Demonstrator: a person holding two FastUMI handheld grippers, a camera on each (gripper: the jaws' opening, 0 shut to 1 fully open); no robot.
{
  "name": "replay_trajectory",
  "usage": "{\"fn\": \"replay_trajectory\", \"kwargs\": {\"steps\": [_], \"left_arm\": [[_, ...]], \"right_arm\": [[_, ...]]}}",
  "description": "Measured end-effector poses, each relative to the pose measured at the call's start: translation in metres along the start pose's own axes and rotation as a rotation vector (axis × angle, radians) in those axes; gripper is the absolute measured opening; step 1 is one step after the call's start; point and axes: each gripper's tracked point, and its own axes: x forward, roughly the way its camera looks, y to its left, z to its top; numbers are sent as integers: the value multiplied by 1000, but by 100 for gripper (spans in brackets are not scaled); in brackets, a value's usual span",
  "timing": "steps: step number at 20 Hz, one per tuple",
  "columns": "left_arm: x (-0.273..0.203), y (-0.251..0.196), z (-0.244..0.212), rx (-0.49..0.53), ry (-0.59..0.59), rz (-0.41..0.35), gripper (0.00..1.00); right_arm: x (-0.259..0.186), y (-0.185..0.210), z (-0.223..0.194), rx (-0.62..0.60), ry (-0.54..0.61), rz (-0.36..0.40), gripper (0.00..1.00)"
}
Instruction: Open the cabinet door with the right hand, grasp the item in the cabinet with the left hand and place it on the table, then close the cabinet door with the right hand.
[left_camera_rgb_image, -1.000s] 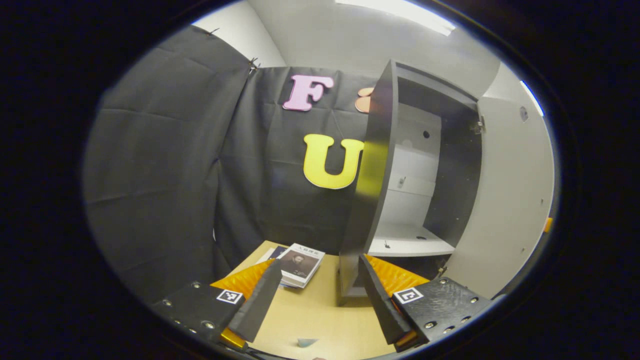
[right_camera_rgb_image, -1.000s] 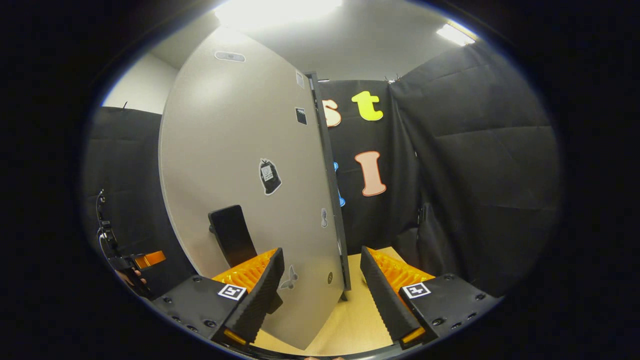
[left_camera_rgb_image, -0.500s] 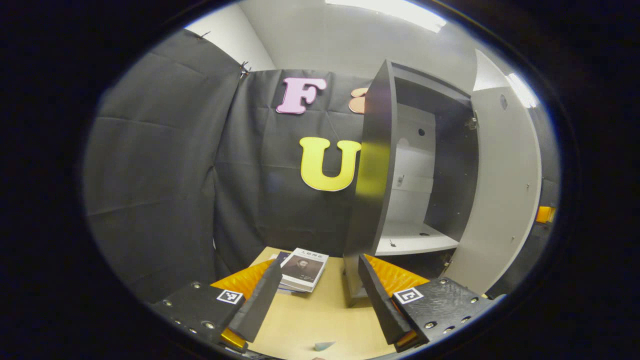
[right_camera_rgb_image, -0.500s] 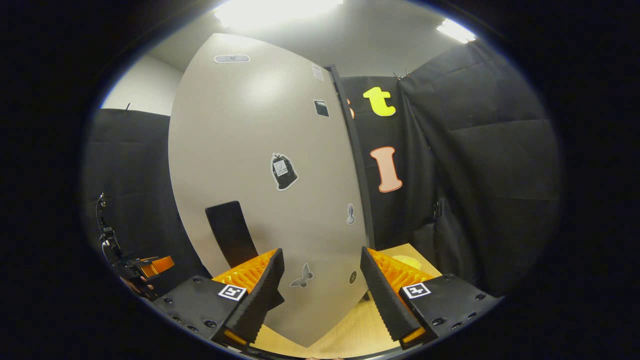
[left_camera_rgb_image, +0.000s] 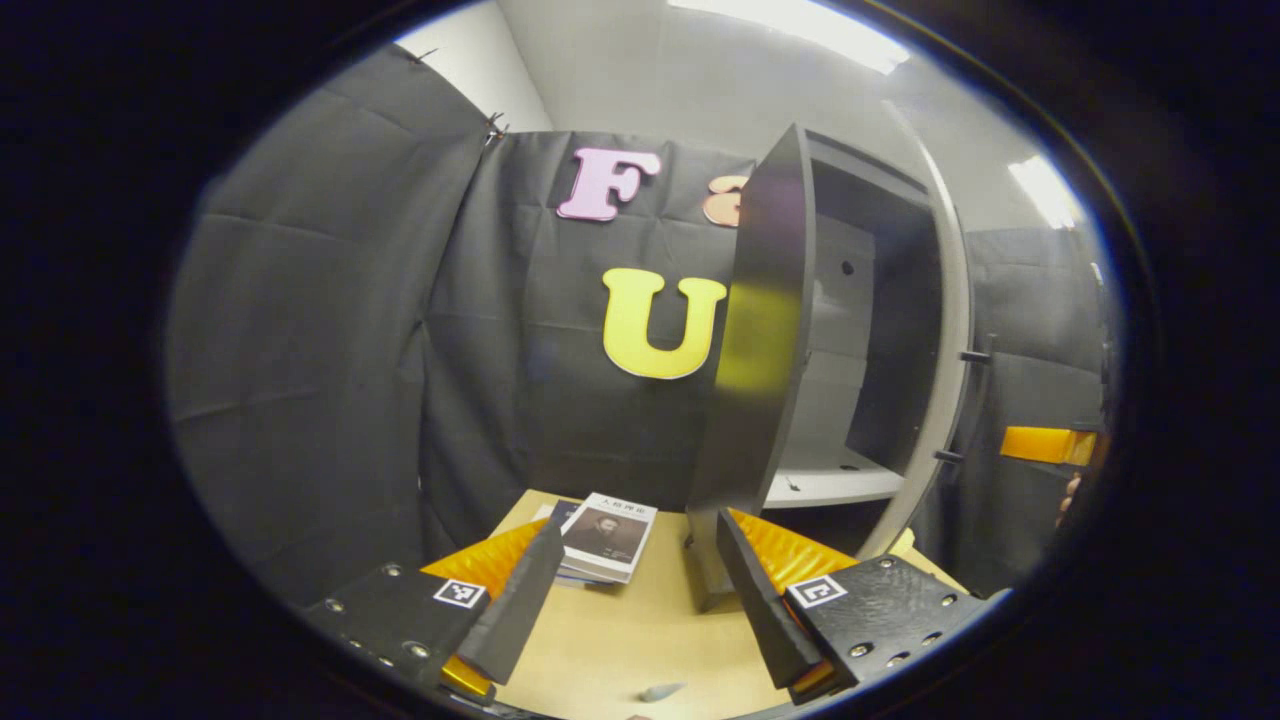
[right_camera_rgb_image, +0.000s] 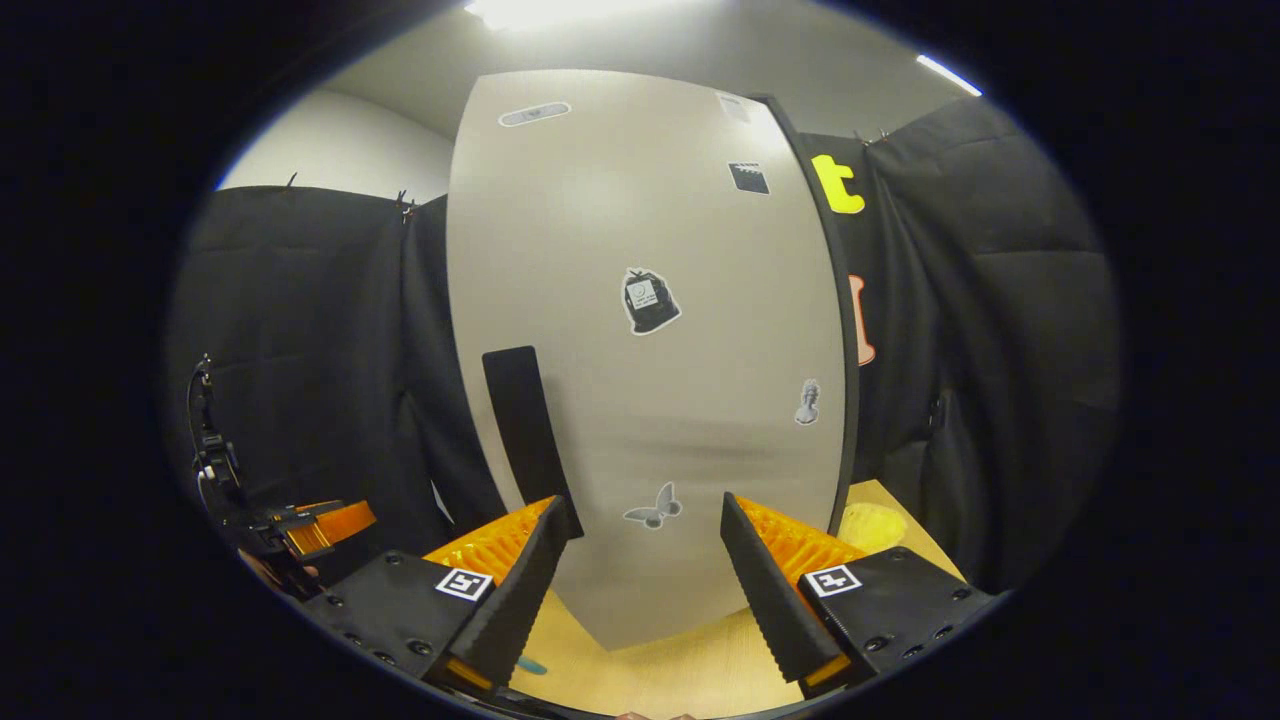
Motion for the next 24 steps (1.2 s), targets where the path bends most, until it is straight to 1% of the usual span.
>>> {"fn": "replay_trajectory", "kwargs": {"steps": [1, 2, 3, 5, 6, 9, 10, 12, 13, 14, 17, 18, 19, 21, 24], "left_arm": [[-1, -1, -2, 14, 4, -5, 93], [0, -2, -5, 30, 6, -5, 92], [0, -4, -6, 43, 2, -9, 92], [-4, -16, -11, 66, 2, -22, 93], [-7, -24, -12, 82, 4, -29, 92], [-20, -51, -9, 117, -10, -43, 93], [-25, -63, -8, 122, -15, -44, 92], [-33, -88, -9, 117, -8, -48, 92], [-38, -98, -9, 114, -5, -42, 93], [-42, -109, -5, 115, -11, -38, 92], [-55, -132, 2, 128, -25, 1, 93], [-61, -140, 5, 126, -35, 13, 92], [-65, -150, 7, 121, -45, 22, 92], [-74, -167, 4, 107, -61, 43, 93], [-85, -187, -2, 84, -75, 75, 93]], "right_arm": [[0, 1, 4, -10, -1, -2, 97], [-2, 1, 6, -19, -3, -8, 92], [-4, -3, 9, -25, -3, -14, 98], [-8, -15, 10, -31, -9, -26, 98], [-10, -25, 11, -31, -11, -35, 98], [-20, -59, 9, -14, -12, -56, 98], [-25, -66, 7, -4, -13, -59, 98], [-36, -88, 9, 18, -17, -66, 98], [-41, -100, 10, 27, -22, -69, 92], [-44, -112, 12, 35, -33, -73, 98], [-50, -150, 17, 49, -54, -90, 98], [-53, -162, 18, 51, -60, -94, 92], [-57, -175, 19, 52, -66, -100, 98], [-65, -196, 19, 48, -69, -102, 98], [-77, -222, 21, -26, -83, -109, 97]]}}
